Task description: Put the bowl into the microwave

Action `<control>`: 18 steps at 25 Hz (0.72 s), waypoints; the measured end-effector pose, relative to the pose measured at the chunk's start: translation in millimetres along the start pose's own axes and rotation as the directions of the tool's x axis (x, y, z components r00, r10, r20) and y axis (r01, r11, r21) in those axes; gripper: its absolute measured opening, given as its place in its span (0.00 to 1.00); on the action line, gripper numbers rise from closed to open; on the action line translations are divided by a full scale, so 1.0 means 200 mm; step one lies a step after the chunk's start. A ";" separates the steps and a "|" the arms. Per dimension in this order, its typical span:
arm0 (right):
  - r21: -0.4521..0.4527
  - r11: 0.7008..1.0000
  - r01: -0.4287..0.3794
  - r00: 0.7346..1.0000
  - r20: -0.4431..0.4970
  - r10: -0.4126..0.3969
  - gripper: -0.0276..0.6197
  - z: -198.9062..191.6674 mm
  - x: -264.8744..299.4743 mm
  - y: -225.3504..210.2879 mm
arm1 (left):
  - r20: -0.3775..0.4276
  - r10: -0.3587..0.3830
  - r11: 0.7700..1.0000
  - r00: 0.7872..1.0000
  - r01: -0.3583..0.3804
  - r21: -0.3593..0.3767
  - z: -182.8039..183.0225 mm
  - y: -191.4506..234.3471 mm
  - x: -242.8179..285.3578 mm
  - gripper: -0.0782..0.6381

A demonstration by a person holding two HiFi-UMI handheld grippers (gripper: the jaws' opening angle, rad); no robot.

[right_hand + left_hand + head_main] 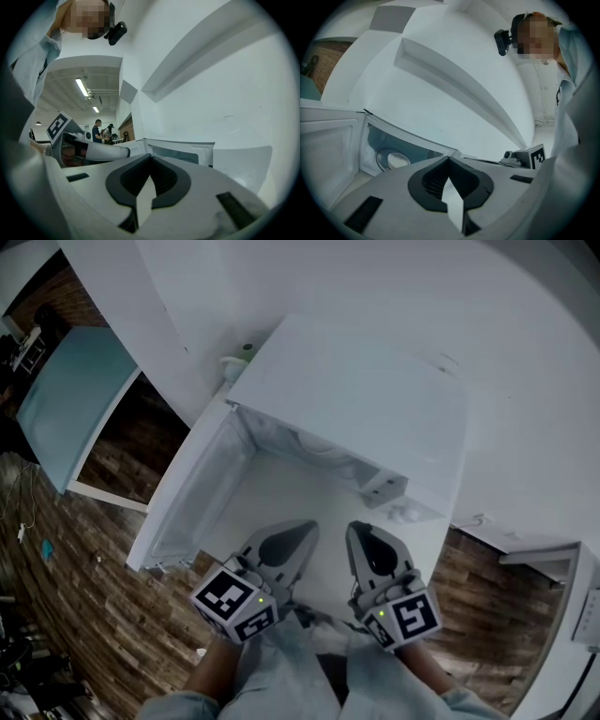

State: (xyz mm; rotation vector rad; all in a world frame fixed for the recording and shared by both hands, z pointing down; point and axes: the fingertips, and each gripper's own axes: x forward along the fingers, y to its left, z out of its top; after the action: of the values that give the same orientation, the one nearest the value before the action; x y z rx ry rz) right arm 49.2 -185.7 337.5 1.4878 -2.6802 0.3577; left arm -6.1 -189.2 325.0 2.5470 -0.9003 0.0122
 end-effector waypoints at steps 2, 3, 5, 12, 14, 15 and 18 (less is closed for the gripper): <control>-0.007 1.000 -0.004 1.000 0.002 0.004 0.05 0.00 0.00 0.01 | 0.001 0.003 1.000 1.000 -0.003 -0.001 0.00 0.01 -0.01 0.11; -0.011 1.000 -0.007 1.000 0.002 0.007 0.05 0.00 0.00 0.01 | 0.001 0.005 1.000 1.000 -0.005 -0.001 0.00 0.01 -0.01 0.11; -0.014 1.000 -0.010 1.000 0.002 0.010 0.05 0.00 0.00 0.02 | 0.000 0.010 1.000 1.000 -0.010 -0.001 -0.01 0.01 -0.02 0.11; -0.010 1.000 -0.011 1.000 -0.003 0.011 0.05 0.00 0.01 0.03 | 0.000 0.018 1.000 1.000 -0.018 -0.004 -0.01 0.03 -0.03 0.11; -0.014 1.000 -0.013 1.000 -0.007 0.013 0.05 -0.01 0.00 0.03 | 0.001 0.020 1.000 1.000 -0.020 -0.005 -0.01 0.03 -0.03 0.11; -0.015 1.000 -0.014 1.000 -0.008 0.014 0.05 -0.01 0.00 0.04 | 0.001 0.021 1.000 1.000 -0.021 -0.006 -0.01 0.03 -0.03 0.11; -0.018 1.000 -0.015 1.000 -0.007 0.015 0.05 -0.01 0.00 0.04 | -0.001 0.022 1.000 1.000 -0.022 -0.009 -0.02 0.03 -0.03 0.11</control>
State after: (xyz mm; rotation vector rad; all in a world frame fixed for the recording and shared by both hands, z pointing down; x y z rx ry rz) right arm 42.5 -181.7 337.4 1.4600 -2.6830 0.3375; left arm -14.1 -187.5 330.2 2.5292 -0.9255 0.0158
